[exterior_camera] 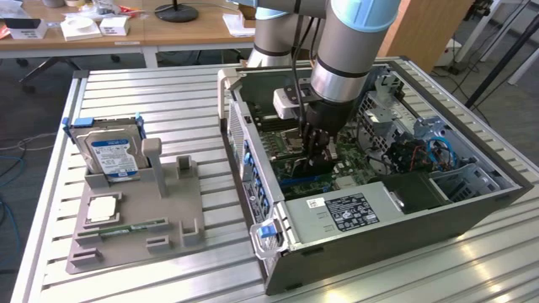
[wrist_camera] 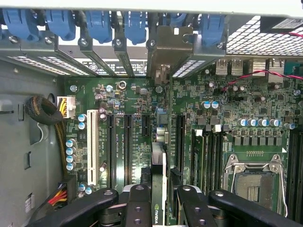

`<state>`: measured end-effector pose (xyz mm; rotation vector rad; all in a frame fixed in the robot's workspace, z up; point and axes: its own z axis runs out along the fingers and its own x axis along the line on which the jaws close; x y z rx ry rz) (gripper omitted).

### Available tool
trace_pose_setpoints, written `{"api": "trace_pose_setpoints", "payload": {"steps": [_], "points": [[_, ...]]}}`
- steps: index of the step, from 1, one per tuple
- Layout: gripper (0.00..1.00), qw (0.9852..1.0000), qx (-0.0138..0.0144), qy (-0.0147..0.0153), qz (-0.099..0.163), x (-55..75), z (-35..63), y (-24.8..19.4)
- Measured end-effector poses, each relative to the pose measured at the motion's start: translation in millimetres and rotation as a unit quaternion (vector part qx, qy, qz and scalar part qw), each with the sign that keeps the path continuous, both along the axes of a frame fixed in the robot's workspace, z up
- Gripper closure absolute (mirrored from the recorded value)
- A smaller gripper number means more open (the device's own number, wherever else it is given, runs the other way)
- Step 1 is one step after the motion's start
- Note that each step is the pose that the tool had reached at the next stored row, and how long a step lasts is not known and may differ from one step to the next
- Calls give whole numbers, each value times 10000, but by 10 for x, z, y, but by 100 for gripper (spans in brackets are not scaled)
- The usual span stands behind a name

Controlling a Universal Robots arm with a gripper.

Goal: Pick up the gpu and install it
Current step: 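Insert the gpu into the slot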

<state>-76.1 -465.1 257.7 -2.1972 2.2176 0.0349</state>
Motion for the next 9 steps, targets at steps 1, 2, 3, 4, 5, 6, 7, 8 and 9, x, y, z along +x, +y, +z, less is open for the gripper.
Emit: {"api": "trace_pose_setpoints", "payload": {"steps": [1,2,3,4,5,6,7,8,9], "points": [[74,10000,-1,-1,-1,0,-1,0],[74,10000,-2,-1,-2,0,-3,0],[74,10000,-4,0,-3,0,-4,0],[74,10000,-4,0,-4,0,-4,0],[74,10000,-4,0,-4,0,-6,0],[74,10000,-4,0,-4,0,-6,0],[74,10000,-4,0,-4,0,-7,0],[74,10000,-5,0,-4,0,-7,0],[74,10000,-4,0,-8,0,-8,1]]}}
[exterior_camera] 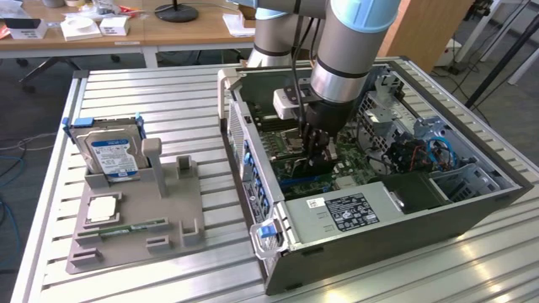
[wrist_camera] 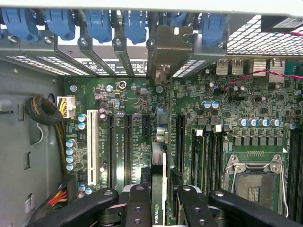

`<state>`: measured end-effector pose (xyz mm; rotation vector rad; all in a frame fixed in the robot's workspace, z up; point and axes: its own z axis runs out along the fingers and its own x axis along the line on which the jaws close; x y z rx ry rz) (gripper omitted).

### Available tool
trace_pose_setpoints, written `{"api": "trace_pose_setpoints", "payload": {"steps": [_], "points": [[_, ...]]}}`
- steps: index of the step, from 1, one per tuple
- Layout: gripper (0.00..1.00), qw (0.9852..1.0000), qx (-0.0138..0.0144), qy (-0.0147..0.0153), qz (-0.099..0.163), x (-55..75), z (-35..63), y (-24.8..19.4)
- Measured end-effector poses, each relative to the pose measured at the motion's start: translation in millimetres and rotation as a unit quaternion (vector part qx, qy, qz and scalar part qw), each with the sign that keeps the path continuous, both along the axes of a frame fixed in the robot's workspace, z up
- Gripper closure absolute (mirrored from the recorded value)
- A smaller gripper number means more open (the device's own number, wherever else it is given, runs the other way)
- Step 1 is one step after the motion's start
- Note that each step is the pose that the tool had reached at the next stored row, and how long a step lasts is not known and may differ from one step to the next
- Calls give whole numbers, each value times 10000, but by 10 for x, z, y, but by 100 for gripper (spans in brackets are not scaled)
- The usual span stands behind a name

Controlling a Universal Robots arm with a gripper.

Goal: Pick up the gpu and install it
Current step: 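Insert the gpu into the slot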

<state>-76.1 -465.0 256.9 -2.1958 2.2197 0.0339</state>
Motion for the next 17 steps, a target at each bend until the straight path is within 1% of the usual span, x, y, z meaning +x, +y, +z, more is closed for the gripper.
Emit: {"api": "trace_pose_setpoints", "payload": {"steps": [10,17], "points": [[74,10000,0,0,-71,-3,-3,2],[74,10000,0,0,-71,-8,-4,15]]}}
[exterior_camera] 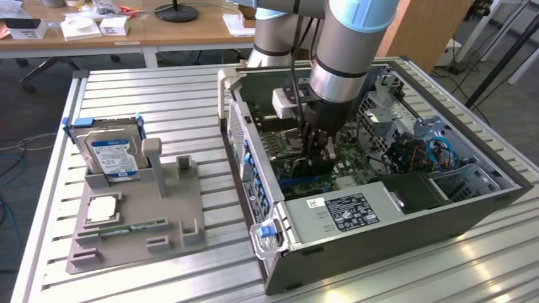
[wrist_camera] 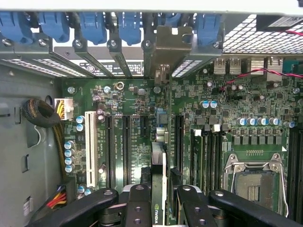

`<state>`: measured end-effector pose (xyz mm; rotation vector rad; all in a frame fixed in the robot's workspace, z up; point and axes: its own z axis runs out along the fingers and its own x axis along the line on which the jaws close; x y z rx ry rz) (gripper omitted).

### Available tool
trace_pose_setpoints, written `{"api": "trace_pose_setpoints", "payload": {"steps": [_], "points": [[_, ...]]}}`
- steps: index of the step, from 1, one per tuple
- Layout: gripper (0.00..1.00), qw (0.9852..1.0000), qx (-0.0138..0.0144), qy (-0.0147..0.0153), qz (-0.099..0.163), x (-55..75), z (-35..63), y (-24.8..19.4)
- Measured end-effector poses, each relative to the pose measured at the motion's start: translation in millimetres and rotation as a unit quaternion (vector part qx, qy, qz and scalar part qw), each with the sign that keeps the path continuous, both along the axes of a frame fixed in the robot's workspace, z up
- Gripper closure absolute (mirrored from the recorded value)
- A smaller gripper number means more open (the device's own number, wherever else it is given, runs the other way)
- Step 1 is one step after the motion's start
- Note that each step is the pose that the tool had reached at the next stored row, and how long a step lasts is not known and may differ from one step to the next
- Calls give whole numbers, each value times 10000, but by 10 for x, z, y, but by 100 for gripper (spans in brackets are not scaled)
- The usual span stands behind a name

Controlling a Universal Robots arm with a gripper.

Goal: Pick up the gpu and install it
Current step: 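Insert the gpu into the slot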

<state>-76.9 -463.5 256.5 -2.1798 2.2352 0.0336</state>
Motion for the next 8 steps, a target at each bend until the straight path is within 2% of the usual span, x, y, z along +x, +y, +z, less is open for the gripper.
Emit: {"api": "trace_pose_setpoints", "payload": {"steps": [8], "points": [[74,10000,0,0,0,-1,-11,7]]}}
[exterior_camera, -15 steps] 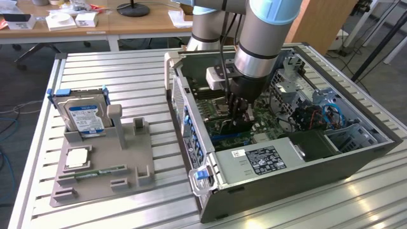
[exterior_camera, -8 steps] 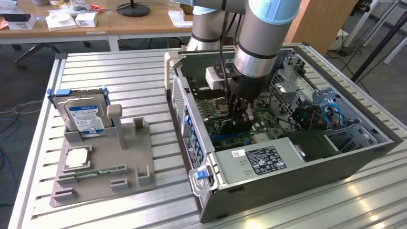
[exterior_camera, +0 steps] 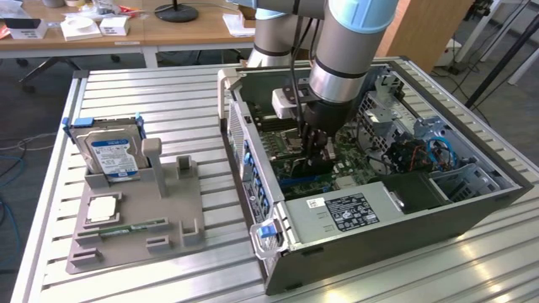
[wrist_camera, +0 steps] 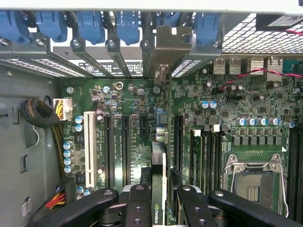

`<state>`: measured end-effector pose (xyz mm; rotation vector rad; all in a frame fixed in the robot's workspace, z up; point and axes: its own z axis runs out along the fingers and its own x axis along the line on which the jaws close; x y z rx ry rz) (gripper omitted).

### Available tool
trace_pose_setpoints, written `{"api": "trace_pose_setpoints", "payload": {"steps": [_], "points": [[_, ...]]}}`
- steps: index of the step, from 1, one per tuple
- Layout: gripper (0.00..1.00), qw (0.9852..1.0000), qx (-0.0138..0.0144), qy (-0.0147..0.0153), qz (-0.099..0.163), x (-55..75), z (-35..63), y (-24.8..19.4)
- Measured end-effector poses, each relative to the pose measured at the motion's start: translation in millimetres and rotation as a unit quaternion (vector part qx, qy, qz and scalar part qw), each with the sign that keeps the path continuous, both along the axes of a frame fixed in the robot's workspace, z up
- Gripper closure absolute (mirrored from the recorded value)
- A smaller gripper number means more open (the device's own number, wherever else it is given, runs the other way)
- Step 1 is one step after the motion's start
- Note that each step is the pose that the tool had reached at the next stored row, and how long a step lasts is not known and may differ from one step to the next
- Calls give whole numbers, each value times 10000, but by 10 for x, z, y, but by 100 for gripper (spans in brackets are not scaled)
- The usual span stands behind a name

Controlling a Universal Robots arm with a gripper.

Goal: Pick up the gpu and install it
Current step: 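Insert the gpu into the slot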

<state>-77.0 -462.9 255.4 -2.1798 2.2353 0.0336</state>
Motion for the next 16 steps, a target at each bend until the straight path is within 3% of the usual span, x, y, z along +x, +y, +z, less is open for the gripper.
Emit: {"api": "trace_pose_setpoints", "payload": {"steps": [16], "points": [[74,10000,0,-1,21,-2,-4,0]]}}
